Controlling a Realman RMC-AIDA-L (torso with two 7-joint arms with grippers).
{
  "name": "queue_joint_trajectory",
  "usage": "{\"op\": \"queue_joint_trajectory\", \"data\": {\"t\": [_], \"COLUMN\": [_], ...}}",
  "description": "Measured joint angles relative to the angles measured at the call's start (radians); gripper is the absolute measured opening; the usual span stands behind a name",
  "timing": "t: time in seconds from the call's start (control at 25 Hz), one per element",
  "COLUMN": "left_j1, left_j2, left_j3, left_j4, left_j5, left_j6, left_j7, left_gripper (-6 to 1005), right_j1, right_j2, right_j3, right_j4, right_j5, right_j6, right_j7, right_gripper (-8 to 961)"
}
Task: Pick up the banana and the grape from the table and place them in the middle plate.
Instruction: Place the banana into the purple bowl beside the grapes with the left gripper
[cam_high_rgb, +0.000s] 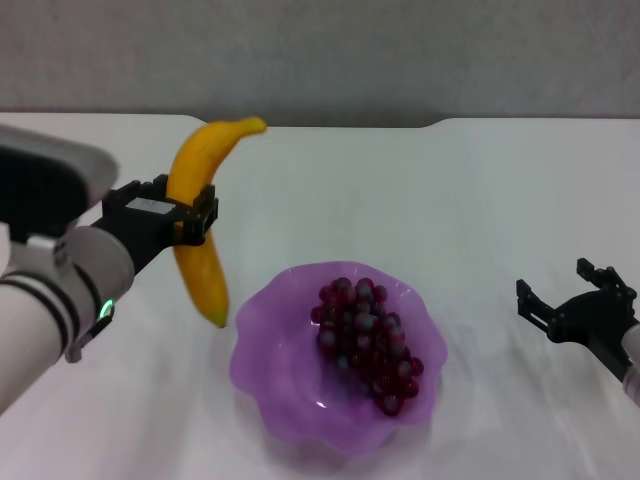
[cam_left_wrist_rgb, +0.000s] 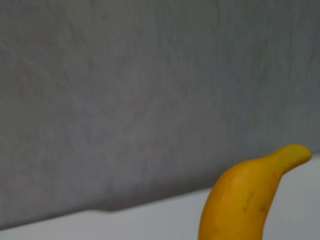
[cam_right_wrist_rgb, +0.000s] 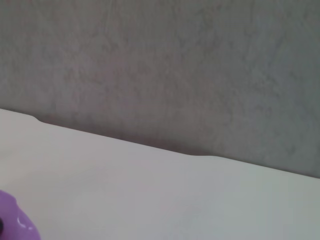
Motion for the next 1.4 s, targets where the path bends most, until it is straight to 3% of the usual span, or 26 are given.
{"op": "queue_joint_trajectory", "data": {"t": [0.12, 0.32, 0.44, 0.56, 0.68, 0.8, 1.08, 1.4], "left_j1": [0.060, 0.147, 0.187, 0.178, 0.138, 0.104, -0.018, -0.060], "left_j2": [0.002, 0.008, 0.010, 0.004, 0.005, 0.007, 0.002, 0.002], "left_j3": [0.009, 0.063, 0.087, 0.085, 0.078, 0.096, 0.196, 0.174], "left_j4": [-0.006, -0.114, -0.099, -0.004, 0.089, 0.130, 0.131, 0.232], "left_j5": [-0.015, -0.048, -0.039, -0.013, -0.015, -0.010, -0.007, -0.049], "left_j6": [-0.134, -0.205, -0.364, -0.515, -0.568, -0.524, -0.235, -0.203], "left_j7": [-0.048, -0.105, -0.106, -0.106, -0.136, -0.208, -0.276, -0.339], "left_gripper": [510, 510, 510, 510, 511, 510, 510, 511], "right_j1": [-0.001, -0.002, -0.001, 0.000, 0.001, 0.000, 0.000, 0.002], "right_j2": [0.000, 0.001, 0.000, 0.001, 0.001, 0.001, 0.001, 0.001], "right_j3": [0.003, 0.003, 0.004, 0.005, 0.004, 0.003, -0.001, -0.001], "right_j4": [-0.004, -0.011, -0.011, -0.011, -0.011, -0.011, -0.010, -0.006], "right_j5": [0.000, 0.000, 0.000, 0.000, 0.000, 0.000, 0.000, 0.000], "right_j6": [0.002, 0.005, 0.004, 0.002, 0.004, 0.005, 0.006, 0.007], "right_j7": [0.000, 0.001, 0.001, 0.001, 0.001, 0.001, 0.001, 0.001], "right_gripper": [904, 904, 903, 903, 903, 904, 904, 904]}}
